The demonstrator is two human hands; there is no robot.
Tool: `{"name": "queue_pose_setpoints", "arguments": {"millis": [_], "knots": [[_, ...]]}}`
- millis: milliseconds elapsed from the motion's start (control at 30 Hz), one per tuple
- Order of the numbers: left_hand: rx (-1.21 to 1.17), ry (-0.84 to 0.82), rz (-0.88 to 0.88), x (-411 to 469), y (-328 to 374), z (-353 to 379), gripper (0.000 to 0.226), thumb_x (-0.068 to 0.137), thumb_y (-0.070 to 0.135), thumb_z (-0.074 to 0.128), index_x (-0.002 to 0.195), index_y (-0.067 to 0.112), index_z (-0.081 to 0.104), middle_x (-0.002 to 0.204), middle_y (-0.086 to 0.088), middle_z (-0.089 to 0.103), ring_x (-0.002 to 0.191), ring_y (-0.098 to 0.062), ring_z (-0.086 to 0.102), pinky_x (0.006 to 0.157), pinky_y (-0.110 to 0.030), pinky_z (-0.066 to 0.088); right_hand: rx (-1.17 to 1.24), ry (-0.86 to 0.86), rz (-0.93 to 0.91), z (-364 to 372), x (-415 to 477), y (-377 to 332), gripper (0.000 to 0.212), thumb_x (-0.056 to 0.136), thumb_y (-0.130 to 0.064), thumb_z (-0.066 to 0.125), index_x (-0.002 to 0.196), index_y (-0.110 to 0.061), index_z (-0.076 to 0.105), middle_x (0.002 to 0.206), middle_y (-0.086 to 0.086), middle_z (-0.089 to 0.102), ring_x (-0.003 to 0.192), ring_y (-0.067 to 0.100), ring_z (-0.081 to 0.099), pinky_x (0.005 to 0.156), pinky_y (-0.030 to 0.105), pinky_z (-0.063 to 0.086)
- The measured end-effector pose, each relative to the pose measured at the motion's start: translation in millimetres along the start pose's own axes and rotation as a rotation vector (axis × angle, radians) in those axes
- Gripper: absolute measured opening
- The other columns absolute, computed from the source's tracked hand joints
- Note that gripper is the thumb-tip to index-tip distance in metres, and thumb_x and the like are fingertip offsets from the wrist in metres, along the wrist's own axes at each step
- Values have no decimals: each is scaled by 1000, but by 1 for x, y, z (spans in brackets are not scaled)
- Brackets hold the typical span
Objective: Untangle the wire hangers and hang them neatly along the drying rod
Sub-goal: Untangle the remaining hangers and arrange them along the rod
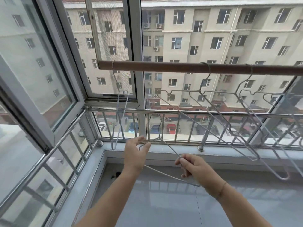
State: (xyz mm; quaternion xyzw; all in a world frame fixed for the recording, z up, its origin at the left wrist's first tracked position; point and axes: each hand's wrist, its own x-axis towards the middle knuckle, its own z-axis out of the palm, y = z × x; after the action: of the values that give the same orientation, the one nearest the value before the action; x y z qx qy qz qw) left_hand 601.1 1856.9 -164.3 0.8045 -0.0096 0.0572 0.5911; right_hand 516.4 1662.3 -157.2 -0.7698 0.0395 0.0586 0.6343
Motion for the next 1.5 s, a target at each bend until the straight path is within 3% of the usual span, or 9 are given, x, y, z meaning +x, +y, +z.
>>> {"name": "queue_pose_setpoints", "arguments": {"millis": [133,200,300,667,867,1100,1233,1367,1500], "knots": [[-336,-174,-131,-28,42,18,33,74,43,70,98,20,68,92,4,72,83,-8,65,77,-21,51,120,116,-87,11,-11,-22,22,96,-10,44,83,-9,62,51,-9,45,50,7,41,57,18,46],[-503,-292,-185,-35,61,26,36,73,38,71,94,8,71,78,-1,71,70,-12,64,71,-22,54,163,143,-147,17,-14,-33,20,95,-8,45,84,-8,62,55,-8,47,50,4,41,58,18,46],[-614,-312,-179,-39,87,29,10,81,16,70,85,8,73,69,-5,66,58,-13,58,61,-19,52,236,145,-201,21,-17,-50,18,94,-8,47,90,-5,64,70,8,49,56,9,40,61,21,44],[-636,-217,6,-4,159,8,17,88,7,60,81,15,73,61,1,64,57,-11,56,59,-17,52,395,159,-363,28,11,-123,25,96,-2,38,88,-7,62,49,-7,44,46,5,40,52,21,44],[-555,-197,-31,21,162,10,26,89,4,57,69,14,70,58,0,60,53,-11,52,59,-21,49,445,175,-294,36,31,-131,24,96,-2,37,88,-4,60,50,-1,42,45,6,40,53,25,42],[-579,-184,-88,25,140,10,17,89,7,59,78,10,72,58,-1,61,49,-9,56,51,-17,51,375,161,-245,43,36,-116,26,95,0,38,86,-7,61,50,-3,52,48,8,48,55,24,45],[-561,-155,-131,18,138,5,11,89,11,60,87,9,71,70,-3,66,50,-6,59,45,-17,49,335,123,-250,46,36,-111,24,95,2,37,96,0,61,70,13,62,66,22,58,70,34,50],[-237,-20,144,-4,134,-15,22,89,25,62,110,21,64,92,11,69,77,8,64,65,-9,49,211,172,-259,44,35,-102,19,93,-5,44,100,-13,60,82,5,68,77,15,62,76,28,49],[4,253,468,-12,138,-56,25,84,41,60,108,36,62,94,19,67,89,4,62,71,-12,50,2,276,-343,38,38,-109,13,91,-20,53,95,-32,57,93,-8,66,84,-3,61,72,9,47]]}}
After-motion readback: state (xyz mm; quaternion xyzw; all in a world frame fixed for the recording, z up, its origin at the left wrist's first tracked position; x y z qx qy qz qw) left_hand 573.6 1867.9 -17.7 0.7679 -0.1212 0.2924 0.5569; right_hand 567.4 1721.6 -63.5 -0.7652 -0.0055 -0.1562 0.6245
